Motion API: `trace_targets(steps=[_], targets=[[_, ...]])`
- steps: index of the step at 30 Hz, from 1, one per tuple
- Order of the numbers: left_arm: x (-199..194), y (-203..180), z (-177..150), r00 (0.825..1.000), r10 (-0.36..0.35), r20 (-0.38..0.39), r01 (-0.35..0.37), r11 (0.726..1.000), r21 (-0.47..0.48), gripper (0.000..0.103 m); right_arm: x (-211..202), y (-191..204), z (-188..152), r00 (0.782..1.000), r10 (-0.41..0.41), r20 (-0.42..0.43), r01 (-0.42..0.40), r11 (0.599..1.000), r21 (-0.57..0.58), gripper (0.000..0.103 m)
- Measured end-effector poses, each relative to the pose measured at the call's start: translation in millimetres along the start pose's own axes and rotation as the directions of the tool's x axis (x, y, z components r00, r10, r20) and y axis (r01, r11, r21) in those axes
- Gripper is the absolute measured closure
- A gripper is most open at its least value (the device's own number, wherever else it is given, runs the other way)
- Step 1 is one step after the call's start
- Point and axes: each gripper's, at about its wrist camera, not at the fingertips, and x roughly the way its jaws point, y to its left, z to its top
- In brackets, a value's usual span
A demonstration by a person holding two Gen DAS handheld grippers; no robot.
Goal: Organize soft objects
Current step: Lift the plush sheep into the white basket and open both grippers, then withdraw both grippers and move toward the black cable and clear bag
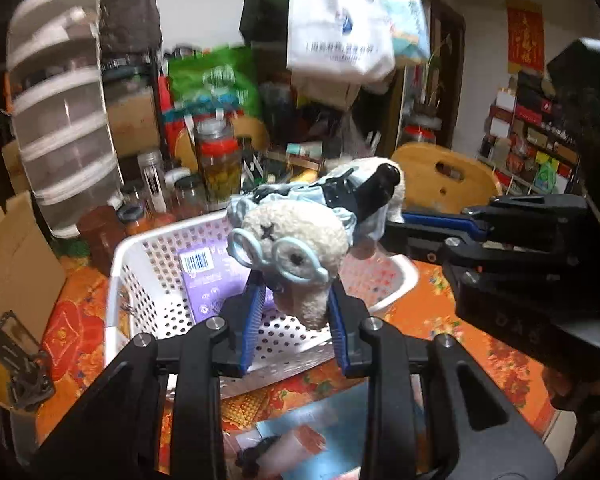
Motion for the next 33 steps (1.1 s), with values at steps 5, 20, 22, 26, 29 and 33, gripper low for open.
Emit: trace_targets(steps=[5,20,22,26,29,33], targets=[[49.4,12.0,-4.7,0.995,-0.010,-0.096,0.006,0.999,-0.033,0.075,52.3,-14.3,-6.6,0.993,-0.030,-0.113,0.035,0.998,0.043,0.093],[69.7,40.2,-29.3,0.995,0.059,-0.080,-0.065,0.995,-0.078,0.017,115.2,-23.3,-28.3,0.976,-0.035,-0.217,0.053,0.995,0.080,0.067],[57.0,44.0,-32.9,0.998,0.031,-0.058,-0.036,0.996,-0.086,0.011,108.1,-26.9,-29.9,0.978,-0.052,-0.200,0.071,0.994,0.087,0.041],[38.4,48.7,-42.4,0.995,0.071,-0.064,-0.075,0.995,-0.061,0.004,80.2,-34.2,-32.6,0.988,-0.076,-0.134,0.087,0.993,0.076,0.027],[17.7,46.0,-49.4,0.992,0.102,-0.072,-0.105,0.993,-0.052,0.004,61.7,-42.4,-36.7,0.990,-0.061,-0.126,0.073,0.993,0.090,0.026],[-17.0,45.3,-61.9,0.987,0.140,-0.079,-0.146,0.986,-0.078,0.004,38.7,-44.8,-47.8,0.992,-0.063,-0.109,0.074,0.993,0.096,0.025]])
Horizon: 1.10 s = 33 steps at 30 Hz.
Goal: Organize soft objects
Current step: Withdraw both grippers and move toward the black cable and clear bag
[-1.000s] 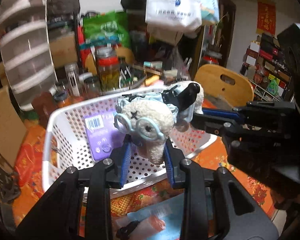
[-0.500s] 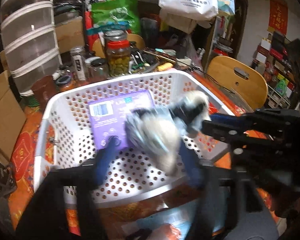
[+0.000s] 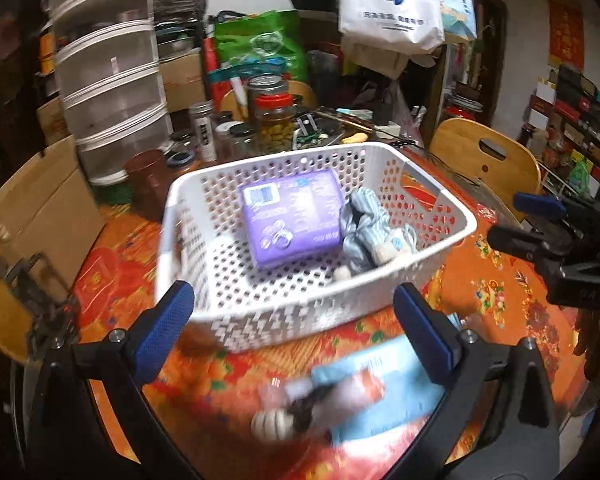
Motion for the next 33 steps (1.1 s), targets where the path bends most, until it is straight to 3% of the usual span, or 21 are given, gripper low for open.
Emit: trace_targets(steps=[7,10,14,17,23,33], targets=[[-54.0,16.4,-60.1,0.998,0.058,-0.037,-0.060,0.997,-0.046,0.004,-36.5,8.3,-38.3,0.998,0.057,0.009,-0.057,0.998,-0.035,0.025],[-80.0,26.8,-99.2,1.000,0.019,-0.023,-0.022,0.995,-0.094,0.004,-56.2,7.5,-66.1,0.997,0.074,0.027,-0.073,0.997,-0.032,0.025],[-98.4,36.3,-137.7,0.997,0.073,-0.002,-0.073,0.987,-0.142,0.004,-78.1,5.1,-113.6,0.996,0.082,0.035,-0.082,0.997,0.006,0.025],[-101.0,43.7,-160.8,0.999,0.050,0.013,-0.047,0.980,-0.194,0.004,-90.9,5.1,-148.8,0.997,0.060,0.055,-0.062,0.997,0.046,0.025],[-71.0,40.1,-171.2,0.998,0.038,-0.041,-0.046,0.977,-0.207,0.004,-83.5,6.0,-189.6,1.000,0.020,0.010,-0.021,0.998,0.067,0.025],[-26.0,23.4,-162.2,0.996,0.023,-0.091,-0.041,0.979,-0.198,0.004,-54.9,-3.5,-209.1,0.998,0.022,-0.065,-0.015,0.994,0.104,0.025]])
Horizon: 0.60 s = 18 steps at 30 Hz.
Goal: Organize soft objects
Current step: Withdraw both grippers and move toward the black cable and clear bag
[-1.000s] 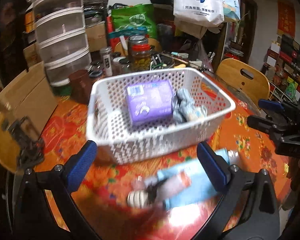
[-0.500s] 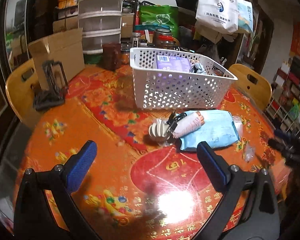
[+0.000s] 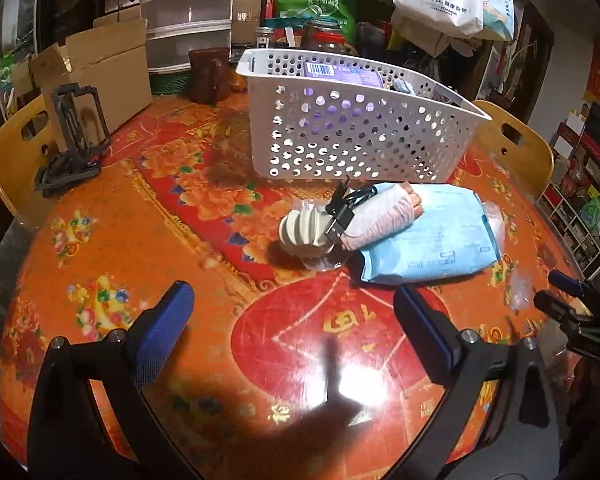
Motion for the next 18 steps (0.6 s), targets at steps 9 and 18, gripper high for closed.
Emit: trace_targets(steps=[9,18], targets=[[18.8,-10.2,13.0,1.000,0.009,-0.002,-0.009,1.000,0.022,0.004,11.2,2.5,1.5,1.000,-0.001,-0.025,0.000,1.000,-0.028,0.025],[28.2,-19.7,22.7,1.000,0.004,0.003,-0.004,0.999,0.042,0.004,25.2,12.6,7.3,0.998,0.000,-0.065,-0.005,0.997,-0.074,0.035]])
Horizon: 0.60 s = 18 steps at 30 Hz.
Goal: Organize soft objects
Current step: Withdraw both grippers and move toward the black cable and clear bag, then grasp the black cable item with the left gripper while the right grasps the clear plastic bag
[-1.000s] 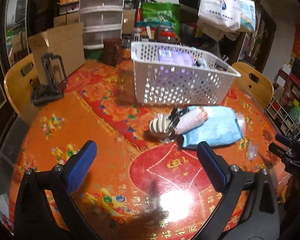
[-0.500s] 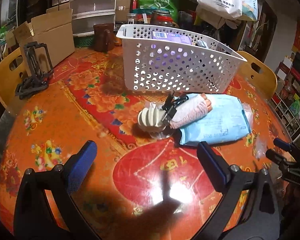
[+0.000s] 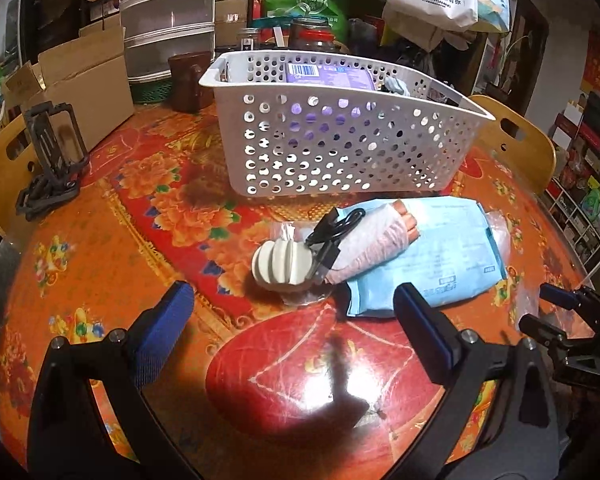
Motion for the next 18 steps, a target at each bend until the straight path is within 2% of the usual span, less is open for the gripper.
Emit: trace_targets(steps=[3,6,8,10,12,18], targets=[[5.1,-1.0,2.0,1.000,0.005,-0.001,-0.005,1.000,0.006,0.005,1.7,0.8,-0.2,1.000,0.006,-0.008,-0.006,1.000,-0.006,0.038],[10.4,-3.1,8.6,1.000,0.012,0.011,-0.012,1.000,0.016,0.011,2.3,1.7,-0.7,1.000,0.009,-0.008,-0.009,1.000,-0.007,0.039],[16.8,-4.5,13.8,1.000,0.012,0.003,-0.012,1.000,0.022,0.021,1.8,1.2,-1.2,1.000,0.011,-0.004,-0.011,1.000,-0.004,0.039],[26.0,-6.6,19.4,1.000,0.001,-0.016,-0.001,1.000,0.026,0.035,1.2,0.3,-1.2,1.000,0.019,0.000,-0.019,1.000,0.001,0.039],[33.2,-7.3,22.4,1.000,-0.007,-0.028,0.008,1.000,0.022,0.041,0.6,-0.5,-1.5,1.000,0.023,0.001,-0.023,1.000,0.006,0.039],[40.4,-11.3,30.6,1.000,-0.002,-0.017,0.003,0.999,0.040,0.045,1.0,0.6,-1.9,1.000,0.028,-0.003,-0.028,1.000,0.001,0.040]])
